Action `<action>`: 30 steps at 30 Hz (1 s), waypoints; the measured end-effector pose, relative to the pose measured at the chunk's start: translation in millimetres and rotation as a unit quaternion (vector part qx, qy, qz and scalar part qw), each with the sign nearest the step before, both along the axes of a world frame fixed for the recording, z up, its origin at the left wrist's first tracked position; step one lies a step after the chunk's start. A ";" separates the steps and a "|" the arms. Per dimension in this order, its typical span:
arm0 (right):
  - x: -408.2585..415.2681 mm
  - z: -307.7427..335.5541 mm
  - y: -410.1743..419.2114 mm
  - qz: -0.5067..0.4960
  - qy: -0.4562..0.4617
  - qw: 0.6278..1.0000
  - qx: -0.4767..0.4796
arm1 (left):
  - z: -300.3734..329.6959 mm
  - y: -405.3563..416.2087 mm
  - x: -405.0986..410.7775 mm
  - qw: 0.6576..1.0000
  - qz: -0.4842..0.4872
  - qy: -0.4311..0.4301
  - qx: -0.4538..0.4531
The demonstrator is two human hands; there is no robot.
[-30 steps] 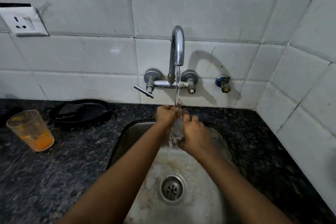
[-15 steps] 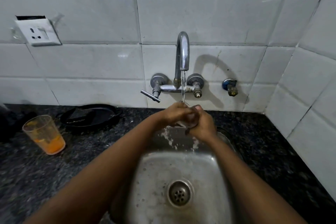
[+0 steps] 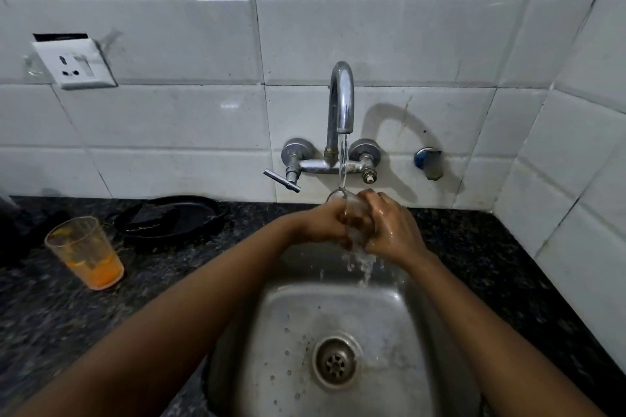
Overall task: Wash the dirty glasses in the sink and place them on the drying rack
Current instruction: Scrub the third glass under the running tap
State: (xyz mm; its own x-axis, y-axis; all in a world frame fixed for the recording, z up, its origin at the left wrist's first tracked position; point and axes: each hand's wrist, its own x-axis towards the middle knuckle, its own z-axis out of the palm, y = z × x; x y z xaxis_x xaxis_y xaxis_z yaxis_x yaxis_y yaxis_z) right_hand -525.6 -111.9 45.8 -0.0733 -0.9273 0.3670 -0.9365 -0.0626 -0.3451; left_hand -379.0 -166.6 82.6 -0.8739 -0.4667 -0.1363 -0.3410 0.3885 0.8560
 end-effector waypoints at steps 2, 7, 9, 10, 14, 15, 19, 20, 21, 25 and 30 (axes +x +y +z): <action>2.3 -1.1 4.0 -0.045 -0.020 0.999 0.021 | 2.2 -5.9 6.7 0.989 0.040 0.081 0.113; 30.4 7.0 17.7 -0.177 0.015 0.983 0.050 | -17.1 -1.8 -11.0 0.930 0.268 0.215 0.131; 46.7 2.1 20.1 -0.174 0.101 0.978 0.050 | -22.9 1.5 -26.5 0.886 0.384 0.240 0.098; 52.7 0.1 20.7 -0.160 0.117 0.979 0.053 | -24.3 0.7 -31.1 0.865 0.433 0.242 0.076; 42.4 4.1 17.2 -0.073 -0.172 0.971 0.148 | -21.2 -7.5 -25.7 0.873 0.426 0.238 -0.013; 35.4 4.5 18.0 -0.016 -0.314 0.930 0.190 | -20.7 -9.0 -20.8 0.883 0.394 0.255 0.005; 25.5 -13.0 29.8 0.080 -0.643 0.720 0.248 | -22.4 -10.3 -7.1 0.899 0.313 0.287 0.110; 27.6 -15.7 31.5 0.068 -0.651 0.715 0.245 | -23.2 -10.6 -7.7 0.910 0.308 0.257 0.108; 31.4 -15.4 31.6 0.045 -0.636 0.735 0.233 | -23.5 -11.1 -10.0 0.918 0.313 0.224 0.099; 51.6 -3.1 26.5 -0.134 -0.138 0.969 0.155 | -23.6 -7.6 -29.2 0.892 0.441 0.099 0.006; 38.4 7.2 25.2 -0.076 -0.258 0.956 0.114 | -12.4 -1.8 -34.6 0.865 0.461 0.199 0.021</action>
